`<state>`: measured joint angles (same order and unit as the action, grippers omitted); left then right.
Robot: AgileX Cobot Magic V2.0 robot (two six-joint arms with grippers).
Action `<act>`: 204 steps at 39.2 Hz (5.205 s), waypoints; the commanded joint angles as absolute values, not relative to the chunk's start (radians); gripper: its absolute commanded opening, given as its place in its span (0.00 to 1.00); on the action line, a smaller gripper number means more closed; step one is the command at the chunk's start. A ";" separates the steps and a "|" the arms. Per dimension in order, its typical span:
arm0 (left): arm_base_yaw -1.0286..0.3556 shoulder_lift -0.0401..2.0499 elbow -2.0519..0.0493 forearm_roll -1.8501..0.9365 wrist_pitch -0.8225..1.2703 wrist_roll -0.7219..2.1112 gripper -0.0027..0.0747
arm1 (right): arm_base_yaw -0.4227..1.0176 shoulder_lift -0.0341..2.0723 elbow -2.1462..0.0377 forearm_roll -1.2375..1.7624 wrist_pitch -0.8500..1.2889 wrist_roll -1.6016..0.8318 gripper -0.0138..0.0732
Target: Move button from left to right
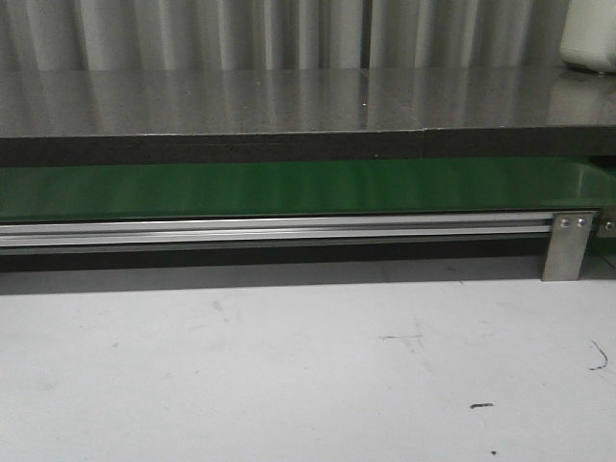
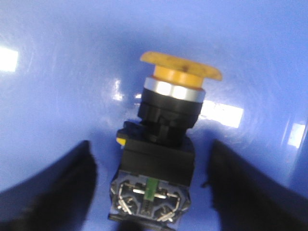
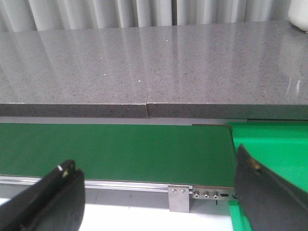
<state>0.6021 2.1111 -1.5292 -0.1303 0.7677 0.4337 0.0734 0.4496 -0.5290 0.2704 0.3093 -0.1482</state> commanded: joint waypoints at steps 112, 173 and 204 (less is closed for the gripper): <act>0.096 1.350 -1.394 -0.072 1.056 0.226 0.01 | 0.075 0.458 -0.564 0.279 0.228 -0.157 0.90; 0.096 0.058 -0.397 -0.180 0.516 0.226 0.01 | 0.075 0.458 -0.564 0.279 0.228 -0.157 0.90; 0.096 0.058 -0.397 -0.180 0.516 0.226 0.01 | 0.075 0.458 -0.564 0.279 0.228 -0.157 0.90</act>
